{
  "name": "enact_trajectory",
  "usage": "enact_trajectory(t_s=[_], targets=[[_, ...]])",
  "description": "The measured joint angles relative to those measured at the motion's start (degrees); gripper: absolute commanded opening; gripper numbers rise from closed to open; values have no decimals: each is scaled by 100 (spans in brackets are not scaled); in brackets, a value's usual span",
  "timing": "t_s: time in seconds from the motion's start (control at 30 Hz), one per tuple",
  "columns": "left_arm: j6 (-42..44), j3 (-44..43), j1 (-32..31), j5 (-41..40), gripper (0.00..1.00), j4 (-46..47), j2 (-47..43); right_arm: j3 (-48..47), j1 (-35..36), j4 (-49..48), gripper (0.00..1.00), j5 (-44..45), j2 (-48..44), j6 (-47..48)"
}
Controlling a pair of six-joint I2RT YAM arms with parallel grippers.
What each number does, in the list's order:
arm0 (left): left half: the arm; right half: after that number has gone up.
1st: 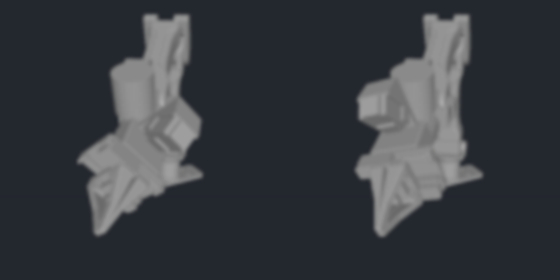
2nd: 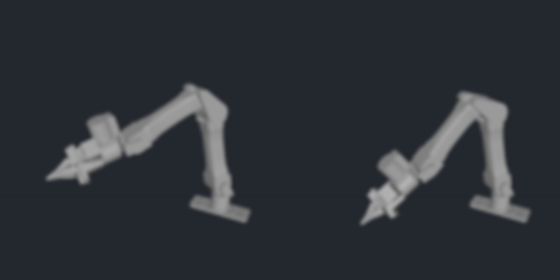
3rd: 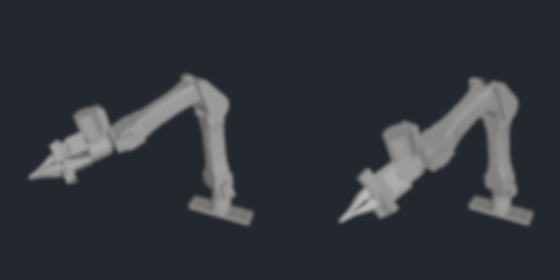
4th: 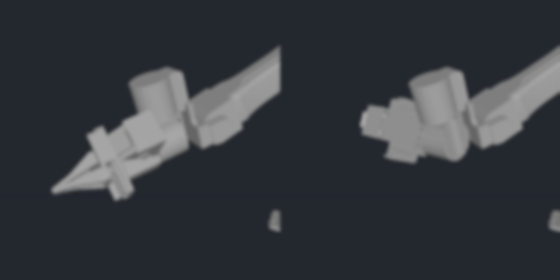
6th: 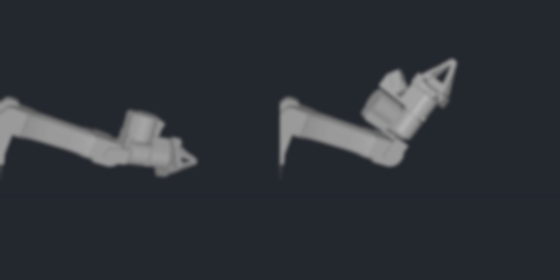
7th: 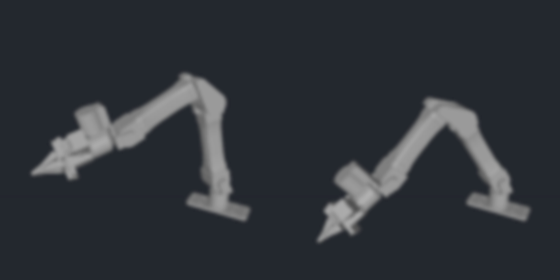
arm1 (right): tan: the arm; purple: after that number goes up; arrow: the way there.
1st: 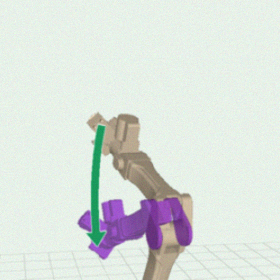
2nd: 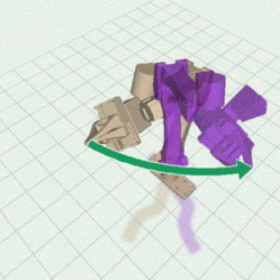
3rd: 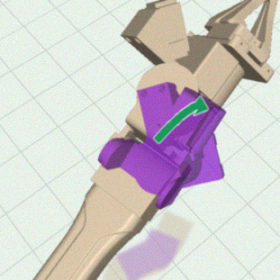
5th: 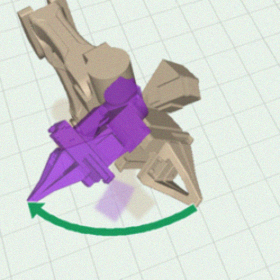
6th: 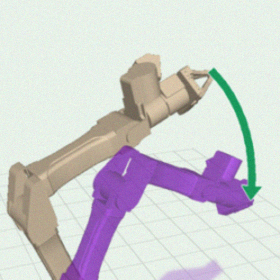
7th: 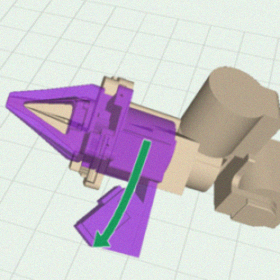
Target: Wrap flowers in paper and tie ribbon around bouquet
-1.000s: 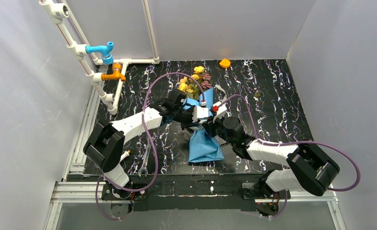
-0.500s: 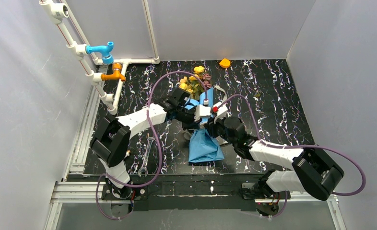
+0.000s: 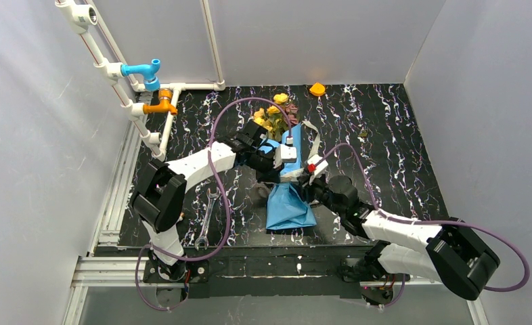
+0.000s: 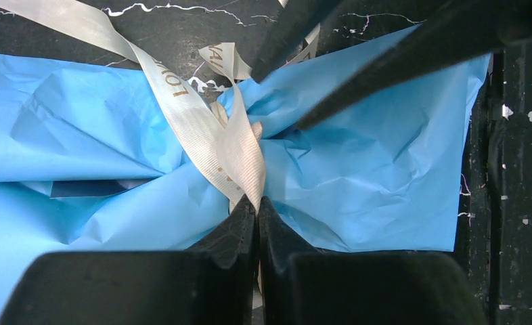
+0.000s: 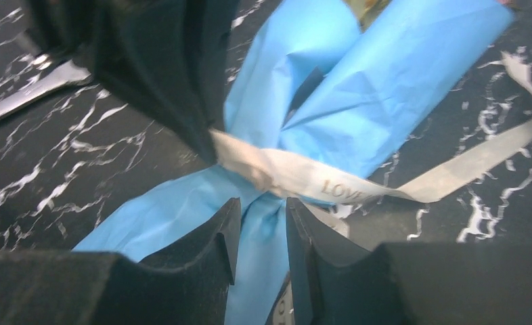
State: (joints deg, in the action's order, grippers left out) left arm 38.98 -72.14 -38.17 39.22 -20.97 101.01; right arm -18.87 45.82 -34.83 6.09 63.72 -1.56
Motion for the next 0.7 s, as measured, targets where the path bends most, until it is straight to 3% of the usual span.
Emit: enact_trajectory(t_s=[0.33, 0.5, 0.7], targets=[[-24, -175, 46, 114, 0, -221, 179, 723, 87, -1360, 37, -911, 280, 354], [-66, -330, 85, 269, 0, -315, 321, 739, 118, -1980, 35, -1040, 890, 852], [-173, -431, 116, 404, 0, -352, 358, 831, 118, -2726, 38, -1255, 938, 1174]])
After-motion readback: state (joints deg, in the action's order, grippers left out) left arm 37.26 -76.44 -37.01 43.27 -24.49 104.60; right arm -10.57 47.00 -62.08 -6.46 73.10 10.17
